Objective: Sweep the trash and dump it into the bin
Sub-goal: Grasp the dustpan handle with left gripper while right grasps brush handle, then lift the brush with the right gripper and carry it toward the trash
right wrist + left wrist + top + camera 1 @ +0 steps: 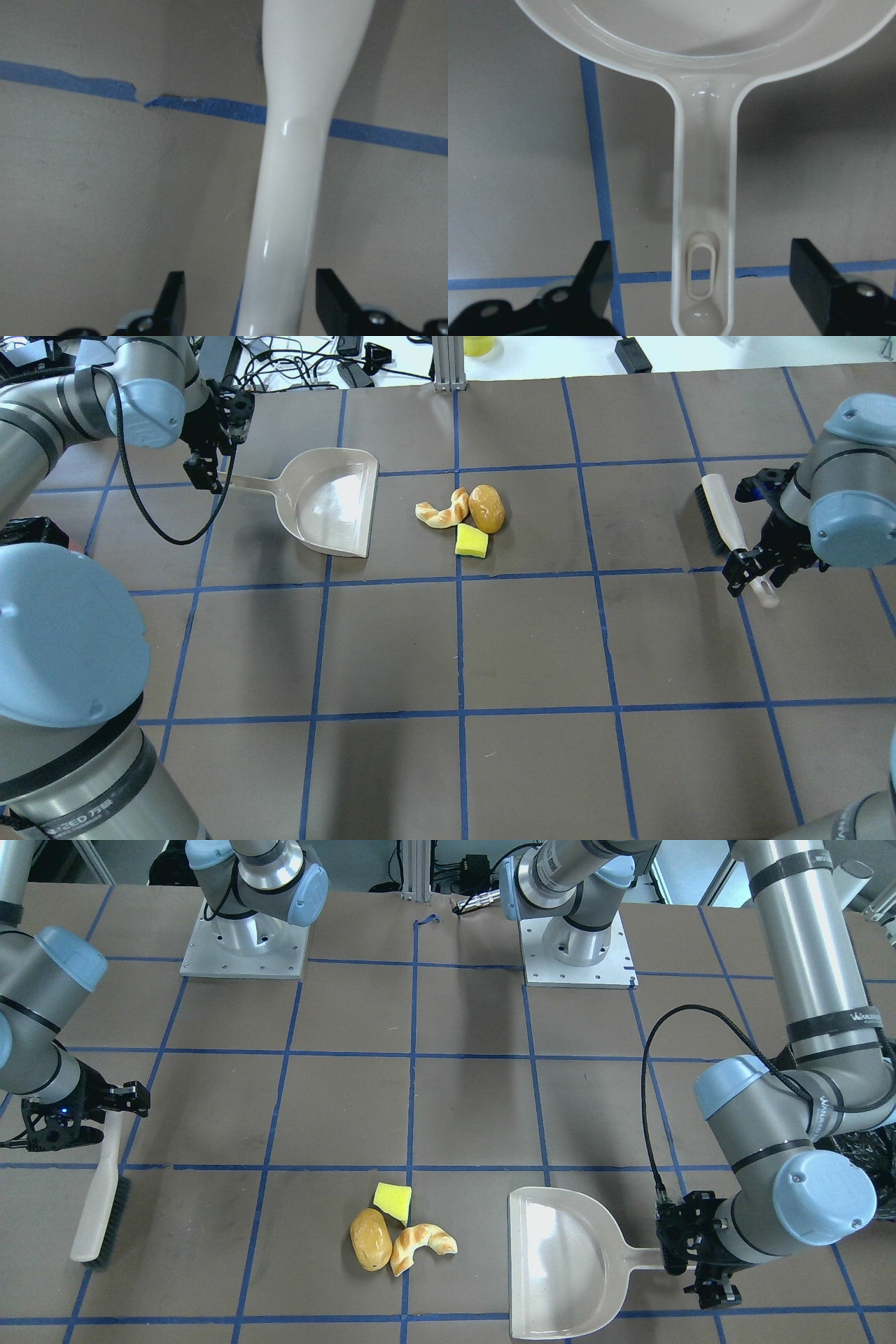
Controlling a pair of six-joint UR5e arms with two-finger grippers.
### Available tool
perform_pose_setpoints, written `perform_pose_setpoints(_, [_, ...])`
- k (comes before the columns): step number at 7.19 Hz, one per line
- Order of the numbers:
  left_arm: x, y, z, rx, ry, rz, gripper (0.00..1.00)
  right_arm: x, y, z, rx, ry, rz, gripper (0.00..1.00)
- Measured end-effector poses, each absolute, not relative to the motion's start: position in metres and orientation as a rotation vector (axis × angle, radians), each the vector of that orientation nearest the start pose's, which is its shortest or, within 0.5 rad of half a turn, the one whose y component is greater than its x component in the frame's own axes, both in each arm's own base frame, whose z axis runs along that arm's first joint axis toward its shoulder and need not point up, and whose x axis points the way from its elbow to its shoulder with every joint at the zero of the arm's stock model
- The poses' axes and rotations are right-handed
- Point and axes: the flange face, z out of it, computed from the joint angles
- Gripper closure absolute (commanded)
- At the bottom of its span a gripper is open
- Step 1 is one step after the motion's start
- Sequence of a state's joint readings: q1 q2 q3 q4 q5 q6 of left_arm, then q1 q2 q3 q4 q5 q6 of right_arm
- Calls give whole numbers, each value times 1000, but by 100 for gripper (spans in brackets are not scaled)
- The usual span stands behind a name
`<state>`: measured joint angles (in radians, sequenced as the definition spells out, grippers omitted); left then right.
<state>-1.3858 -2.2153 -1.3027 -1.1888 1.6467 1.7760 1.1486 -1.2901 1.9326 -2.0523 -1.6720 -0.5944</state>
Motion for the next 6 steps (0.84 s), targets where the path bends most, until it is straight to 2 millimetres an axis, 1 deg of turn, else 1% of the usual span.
perform_pose_setpoints(1, [9, -732, 256, -2270, -2231, -94, 10, -99, -519, 222, -280, 3126, 298, 69])
perform_pose_setpoints(2, [10, -731, 253, -2265, -2229, -96, 11, -99, -519, 223, -278, 3128, 298, 81])
perform_pose_setpoints(3, [9, -730, 249, -2257, -2223, -92, 13, -99, -519, 224, -278, 3129, 301, 92])
perform_pose_setpoints(4, [8, -730, 244, -2247, -2216, -83, 18, -99, -519, 225, -279, 3128, 305, 99])
perform_pose_setpoints(5, [8, -730, 242, -2241, -2212, -80, 25, -99, -519, 227, -275, 3128, 307, 100])
perform_pose_setpoints(6, [8, -730, 240, -2239, -2212, -82, 29, -100, -520, 230, -255, 3130, 307, 100])
